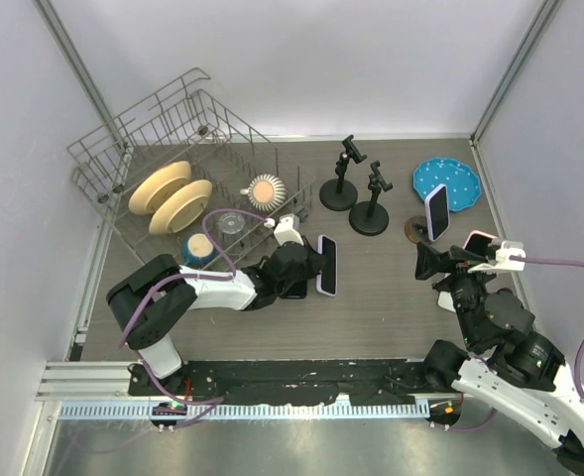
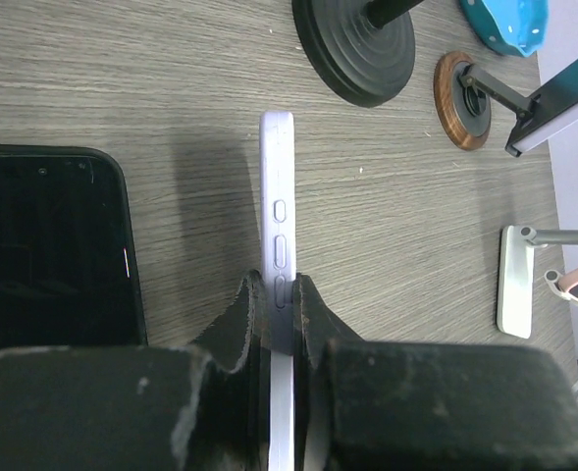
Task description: Remove the phone from the phone stand
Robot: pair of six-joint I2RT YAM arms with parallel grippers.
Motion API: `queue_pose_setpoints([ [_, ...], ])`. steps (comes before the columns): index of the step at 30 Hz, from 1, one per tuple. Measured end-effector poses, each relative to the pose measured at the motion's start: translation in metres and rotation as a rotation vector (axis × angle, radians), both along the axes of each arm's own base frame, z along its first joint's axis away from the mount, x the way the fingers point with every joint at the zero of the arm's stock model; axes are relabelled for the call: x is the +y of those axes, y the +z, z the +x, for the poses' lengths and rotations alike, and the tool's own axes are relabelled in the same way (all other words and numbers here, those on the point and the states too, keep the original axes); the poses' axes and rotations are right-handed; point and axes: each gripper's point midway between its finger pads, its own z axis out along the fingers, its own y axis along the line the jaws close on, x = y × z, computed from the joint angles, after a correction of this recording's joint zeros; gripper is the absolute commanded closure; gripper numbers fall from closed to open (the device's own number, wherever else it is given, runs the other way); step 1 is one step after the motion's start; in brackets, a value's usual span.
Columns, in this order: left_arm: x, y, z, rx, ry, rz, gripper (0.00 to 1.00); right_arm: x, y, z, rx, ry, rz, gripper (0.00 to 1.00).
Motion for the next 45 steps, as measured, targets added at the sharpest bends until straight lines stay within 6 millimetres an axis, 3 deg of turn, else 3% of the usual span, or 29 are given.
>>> queue_pose_setpoints([
  [1,0.000,0.000,0.000,0.002,-0.002,-0.002,0.78,0.000,0.000,0.000,0.000,0.000,0.000,0.21],
  [4,-0.001,0.000,-0.001,0.003,-0.005,-0.005,0.62,0.000,0.000,0.000,0.001,-0.001,-0.002,0.21],
  [13,-0.001,-0.005,-0.005,0.015,-0.027,0.015,0.29,0.000,0.000,0.000,0.001,-0.001,-0.004,0.21],
  [19,0.002,-0.013,-0.010,0.035,-0.060,0.066,0.12,0.000,-0.001,0.001,0.005,-0.001,-0.009,0.21],
  [24,0.002,-0.015,-0.011,0.042,-0.091,0.124,0.07,0.000,-0.002,0.001,0.007,-0.001,-0.011,0.21],
  [34,-0.012,0.002,-0.009,0.013,-0.153,0.128,0.04,0.000,-0.002,0.001,0.007,-0.001,-0.012,0.21],
  [41,-0.009,-0.001,-0.011,0.019,-0.162,0.150,0.01,0.002,-0.003,0.001,0.011,0.004,-0.017,0.22],
  [45,-0.003,0.016,-0.013,-0.007,-0.167,0.154,0.00,0.013,-0.009,0.006,0.041,0.028,-0.053,0.22],
])
